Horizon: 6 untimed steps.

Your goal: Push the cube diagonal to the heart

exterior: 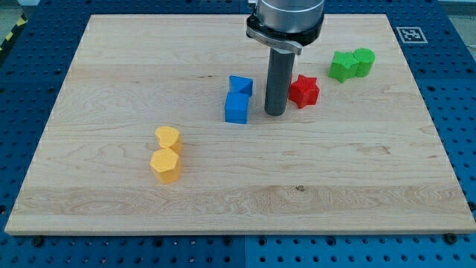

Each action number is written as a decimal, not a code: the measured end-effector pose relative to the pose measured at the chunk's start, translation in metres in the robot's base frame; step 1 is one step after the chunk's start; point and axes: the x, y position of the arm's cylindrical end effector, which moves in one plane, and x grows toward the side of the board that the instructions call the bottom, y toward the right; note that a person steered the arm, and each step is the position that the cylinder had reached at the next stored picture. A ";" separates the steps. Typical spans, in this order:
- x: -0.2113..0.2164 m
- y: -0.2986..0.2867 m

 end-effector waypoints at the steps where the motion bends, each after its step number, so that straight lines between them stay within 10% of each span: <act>1: 0.000 -0.001; 6: -0.009 -0.058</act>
